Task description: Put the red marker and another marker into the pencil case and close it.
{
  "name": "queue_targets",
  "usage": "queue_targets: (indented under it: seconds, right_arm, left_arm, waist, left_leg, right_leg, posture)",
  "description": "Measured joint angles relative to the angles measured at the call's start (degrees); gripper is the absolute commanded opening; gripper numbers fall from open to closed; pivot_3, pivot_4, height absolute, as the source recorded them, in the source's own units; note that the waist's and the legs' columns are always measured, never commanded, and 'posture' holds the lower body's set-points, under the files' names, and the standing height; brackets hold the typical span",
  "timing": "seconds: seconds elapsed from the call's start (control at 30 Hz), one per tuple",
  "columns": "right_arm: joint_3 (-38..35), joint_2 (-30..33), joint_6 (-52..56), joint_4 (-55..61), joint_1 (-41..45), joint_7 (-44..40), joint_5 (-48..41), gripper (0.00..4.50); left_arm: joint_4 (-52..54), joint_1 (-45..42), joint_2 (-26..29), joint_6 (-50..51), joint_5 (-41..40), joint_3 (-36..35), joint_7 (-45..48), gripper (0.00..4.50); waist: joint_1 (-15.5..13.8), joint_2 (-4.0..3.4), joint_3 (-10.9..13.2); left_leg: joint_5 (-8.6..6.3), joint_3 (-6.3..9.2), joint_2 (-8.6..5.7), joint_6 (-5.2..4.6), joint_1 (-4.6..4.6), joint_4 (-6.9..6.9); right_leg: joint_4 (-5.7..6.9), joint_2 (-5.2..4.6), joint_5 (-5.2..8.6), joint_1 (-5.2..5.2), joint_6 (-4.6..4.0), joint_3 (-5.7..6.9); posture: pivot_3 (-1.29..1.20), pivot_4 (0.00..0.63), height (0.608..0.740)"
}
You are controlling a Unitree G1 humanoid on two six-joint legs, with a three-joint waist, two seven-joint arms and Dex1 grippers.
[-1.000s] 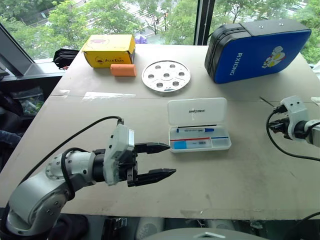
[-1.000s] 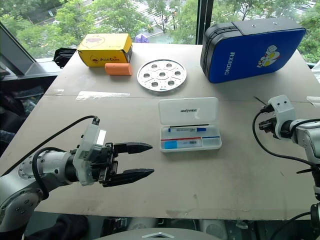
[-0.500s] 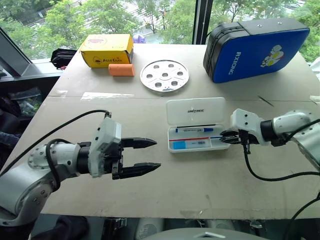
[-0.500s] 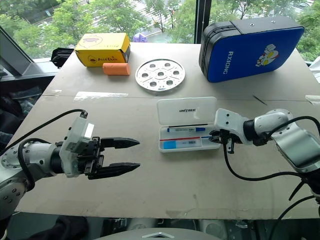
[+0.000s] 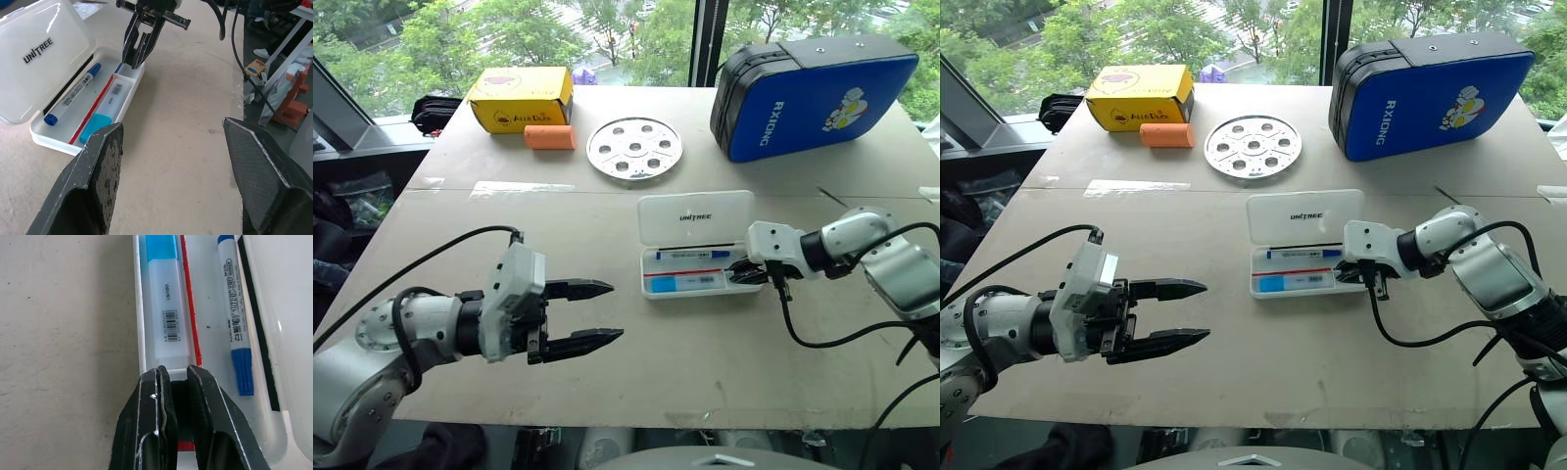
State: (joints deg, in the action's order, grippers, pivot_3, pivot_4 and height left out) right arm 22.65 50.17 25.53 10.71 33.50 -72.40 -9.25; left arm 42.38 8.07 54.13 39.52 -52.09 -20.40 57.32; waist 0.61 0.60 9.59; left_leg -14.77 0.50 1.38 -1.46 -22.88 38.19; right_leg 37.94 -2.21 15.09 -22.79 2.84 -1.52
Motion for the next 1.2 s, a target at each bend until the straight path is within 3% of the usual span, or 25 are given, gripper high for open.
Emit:
queue_targets:
  seconds: [0.1, 0.23, 0.33, 0.43, 0.47, 0.63, 0.77, 0.87, 1.07, 1.17, 1.2]
  right_arm:
    - [0.00, -0.77, 0.02, -0.32, 0.01, -0.78, 0.10, 2.74]
    - [-1.31, -0.70, 2.12, 0.12, -0.04, -1.90, -1.81, 2.74]
    - [-6.89, -1.26, 10.92, -0.80, 0.89, 0.14, -6.83, 1.78]
    - [-13.97, -1.37, 20.29, -5.25, 4.64, 4.18, -10.30, 0.26]
    - [-15.42, -1.25, 21.98, -6.74, 5.83, 5.26, -10.59, 0.02]
    - [-16.78, -5.03, 25.99, -23.72, 17.23, 13.77, -7.58, 0.02]
    - [-13.48, -13.95, 18.42, -47.86, 31.13, 19.67, -0.19, 0.02]
    - [-11.75, -19.49, 11.72, -60.23, 36.84, 19.59, 3.03, 0.02]
    - [-8.17, -26.47, 2.18, -70.98, 39.92, 11.93, 7.34, 0.02]
    - [-6.12, -25.62, 1.80, -68.15, 39.04, 1.38, 7.66, 0.02]
    - [-5.06, -23.89, 3.00, -62.46, 37.05, -5.19, 6.82, 0.02]
  left_arm:
    - [0.08, -0.80, 0.04, 0.21, -0.71, 0.00, -1.08, 3.24]
    - [2.22, -0.90, 0.04, 1.15, -1.98, 0.04, -3.38, 3.24]
    - [2.56, 0.02, 0.02, 1.19, -2.13, -0.04, -4.07, 3.24]
    - [2.56, 1.27, -0.07, 1.21, -2.20, -0.71, -4.24, 3.24]
    - [2.56, 1.59, -0.21, 1.19, -2.23, -1.14, -4.29, 3.24]
    - [2.10, 4.70, -1.57, 1.03, -3.58, -4.16, -3.97, 3.24]
    - [2.08, 10.77, -2.65, 0.04, -4.33, -8.66, -1.46, 3.24]
    - [2.15, 12.91, -2.88, -0.43, -4.35, -10.79, -0.45, 3.24]
    - [2.60, 14.08, -3.88, -1.30, -4.30, -10.94, -0.80, 3.24]
    - [3.43, 14.67, -4.25, -1.54, -4.27, -10.89, -1.40, 3.24]
    - [3.60, 14.82, -4.38, -1.64, -4.21, -10.87, -1.56, 3.24]
  waist:
    - [0.01, 0.00, 0.00]
    - [0.00, 0.00, 0.00]
    - [0.00, -0.01, 0.00]
    - [0.01, -0.01, 0.01]
    - [0.01, -0.01, 0.01]
    - [0.50, -0.03, 0.02]
    - [1.61, -0.06, 0.04]
    - [1.75, -0.06, 0.04]
    - [1.58, -0.10, 0.07]
    - [1.57, -0.13, 0.09]
    - [1.53, -0.13, 0.09]
  left_leg:
    - [0.00, 0.01, 0.00, 0.00, 0.00, 0.00]
    - [0.00, 0.01, -0.01, 0.00, 0.00, 0.00]
    - [0.00, 0.01, -0.01, 0.00, 0.00, 0.00]
    - [0.00, 0.00, -0.02, 0.01, 0.01, -0.01]
    - [0.00, 0.01, -0.02, 0.01, 0.01, -0.02]
    - [0.00, -0.17, -0.03, 0.01, 0.04, -0.10]
    - [0.01, -0.34, -0.05, 0.02, -0.08, -0.27]
    - [0.01, -0.34, -0.06, 0.02, -0.07, -0.46]
    - [0.02, -0.33, -0.08, 0.05, -0.12, -0.72]
    - [0.06, -0.33, -0.13, 0.10, -0.30, -0.73]
    - [0.06, -0.30, -0.13, 0.10, -0.32, -0.73]
  right_leg:
    - [0.00, 0.00, 0.00, 0.00, 0.00, 0.01]
    - [0.00, -0.05, 0.00, 0.00, 0.00, 0.01]
    - [0.03, -0.05, -0.01, 0.00, -0.01, 0.01]
    - [0.02, -0.07, 0.00, 0.00, -0.04, 0.01]
    - [0.01, -0.07, 0.00, 0.00, -0.04, 0.03]
    - [0.02, -0.07, 0.01, -0.10, -0.06, -0.08]
    - [0.05, -0.04, -0.02, -0.37, -0.05, -0.23]
    - [0.02, -0.04, -0.02, -0.42, -0.04, -0.23]
    - [-0.05, -0.18, -0.03, -0.52, -0.02, -0.19]
    - [0.00, -0.34, -0.04, -0.69, 0.00, -0.14]
    - [-0.01, -0.37, -0.04, -0.70, 0.00, -0.09]
  posture:
    - [0.00, 0.150, 0.740]
    - [0.00, 0.150, 0.740]
    - [0.00, 0.150, 0.740]
    - [0.00, 0.150, 0.740]
    - [0.00, 0.150, 0.740]
    - [0.00, 0.150, 0.740]
    - [0.00, 0.150, 0.740]
    - [0.00, 0.150, 0.740]
    - [0.00, 0.150, 0.740]
    - [0.00, 0.150, 0.740]
    - [0.00, 0.150, 0.740]
